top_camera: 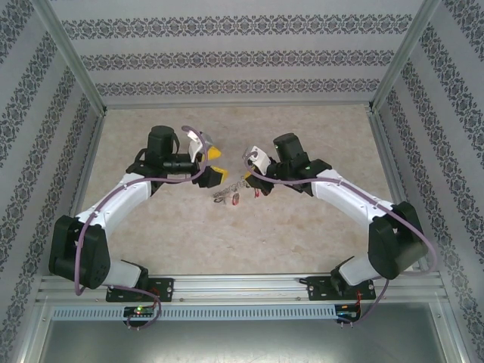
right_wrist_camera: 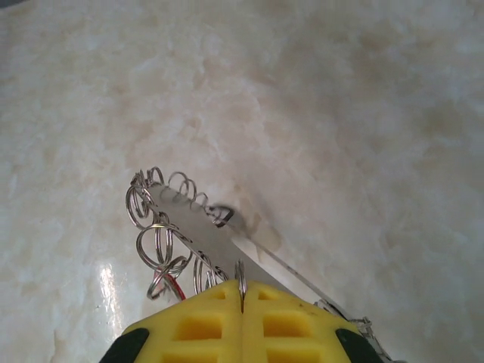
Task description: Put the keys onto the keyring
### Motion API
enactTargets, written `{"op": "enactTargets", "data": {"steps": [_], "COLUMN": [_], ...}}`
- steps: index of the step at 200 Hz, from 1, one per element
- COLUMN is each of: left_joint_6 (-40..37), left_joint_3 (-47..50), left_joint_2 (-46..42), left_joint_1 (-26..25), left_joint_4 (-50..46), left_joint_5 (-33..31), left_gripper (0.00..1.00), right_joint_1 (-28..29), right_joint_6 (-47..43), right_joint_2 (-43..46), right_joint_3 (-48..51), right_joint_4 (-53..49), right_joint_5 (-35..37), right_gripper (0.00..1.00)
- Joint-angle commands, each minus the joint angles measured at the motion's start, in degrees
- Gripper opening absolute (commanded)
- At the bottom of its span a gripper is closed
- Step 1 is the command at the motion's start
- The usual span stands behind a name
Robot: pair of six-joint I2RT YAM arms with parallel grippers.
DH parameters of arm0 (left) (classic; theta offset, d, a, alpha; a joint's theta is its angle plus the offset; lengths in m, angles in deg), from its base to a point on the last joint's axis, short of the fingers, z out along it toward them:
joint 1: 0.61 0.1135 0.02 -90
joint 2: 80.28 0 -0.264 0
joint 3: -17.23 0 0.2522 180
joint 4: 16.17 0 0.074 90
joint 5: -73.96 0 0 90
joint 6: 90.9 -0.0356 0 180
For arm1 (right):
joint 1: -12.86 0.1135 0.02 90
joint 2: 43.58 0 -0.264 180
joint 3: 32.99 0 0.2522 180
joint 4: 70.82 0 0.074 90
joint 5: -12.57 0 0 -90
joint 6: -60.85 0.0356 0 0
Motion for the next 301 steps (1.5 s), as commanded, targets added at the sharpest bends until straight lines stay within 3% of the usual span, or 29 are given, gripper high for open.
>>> {"op": "enactTargets", "data": {"steps": [1, 11, 16, 17, 21, 35, 65, 87, 110, 124, 147, 174, 191, 199, 215, 229, 235, 240, 264, 301], "left_joint_6": [-22.7, -36.7, -41.6, -42.1, -42.3, -35.0, -14.0, -11.9, -1.4, 2.8, 4.1, 5.4, 0.0, -1.9, -5.8, -14.0, -19.5, -23.1, -28.1, -29.2], "left_joint_3": [-3.7, -5.5, -6.4, -6.7, -7.3, -9.3, -11.4, -13.8, -8.8, -6.2, -8.9, -16.7, -15.2, -12.2, -6.9, -6.2, -6.5, -6.6, -8.2, -11.5], "left_joint_2": [0.4, 1.1, 1.5, 1.6, 1.8, 2.9, 2.6, 0.3, -8.1, -12.3, -13.4, -7.3, -6.6, -8.2, -11.0, -10.5, -10.1, -9.8, -8.3, -6.3], "left_joint_1": [-1.5, -2.1, -2.3, -2.3, -2.4, -3.1, -4.8, -4.5, -4.5, -4.5, -4.5, -4.5, -6.2, -6.3, -6.2, -6.4, -7.1, -8.1, -10.0, -10.5], "left_joint_4": [-14.6, -23.9, -27.4, -27.8, -28.4, -25.1, -13.5, -13.6, -2.2, -0.7, -9.8, -22.5, -22.6, -18.7, -11.2, -14.0, -17.6, -19.7, -23.8, -26.9], "left_joint_5": [3.7, 8.9, 11.7, 12.1, 13.6, 14.5, -6.6, -13.0, -31.1, -35.2, -29.3, -23.1, -30.9, -30.9, -24.4, -12.9, -9.4, -9.2, -8.4, -8.4], "left_gripper": [0.80, 0.75, 0.84, 0.90, 1.00, 1.00, 1.00, 1.00, 1.00, 1.00, 0.99, 1.00, 1.00, 1.00, 1.00, 0.99, 0.84, 0.77, 0.77, 0.43], "right_joint_1": [-1.3, -2.0, -2.0, -2.0, -1.9, -1.0, 0.0, 0.0, 0.0, 0.1, 0.3, 0.3, -0.2, -0.5, -0.9, -1.0, -0.9, -1.0, -0.5, 0.8], "right_joint_6": [-4.7, -5.7, -6.4, -6.4, -6.6, -6.8, -7.2, -7.3, -7.4, -7.1, -6.4, -6.2, -6.3, -6.4, -6.8, -7.6, -8.2, -8.8, -11.2, -13.6], "right_joint_2": [3.0, 3.2, 3.5, 3.6, 3.9, 5.1, 6.8, 7.3, 8.8, 10.0, 10.8, 11.4, 12.0, 12.4, 13.3, 14.0, 14.3, 14.3, 14.0, 12.1], "right_joint_3": [-0.1, -0.5, -0.7, -0.7, -0.6, -0.1, 0.6, 1.0, 1.7, 2.3, 3.0, 3.5, 4.3, 4.7, 5.3, 4.9, 4.8, 4.6, 2.5, 0.8], "right_joint_4": [2.9, 2.1, 1.8, 1.9, 2.2, 3.6, 4.8, 4.7, 5.4, 6.3, 7.4, 7.0, 6.7, 6.7, 6.3, 5.0, 4.4, 3.9, 0.5, 0.4], "right_joint_5": [-6.6, -10.4, -12.1, -12.4, -13.1, -13.0, -9.1, -7.6, -7.7, -7.2, -6.2, -5.5, -4.7, -4.5, -4.8, -5.7, -6.7, -7.5, -8.4, -8.3], "right_gripper": [0.00, 0.00, 0.00, 0.00, 0.00, 0.00, 0.00, 0.00, 0.00, 0.00, 0.00, 0.00, 0.00, 0.00, 0.00, 0.00, 0.00, 0.00, 0.00, 0.00]}}
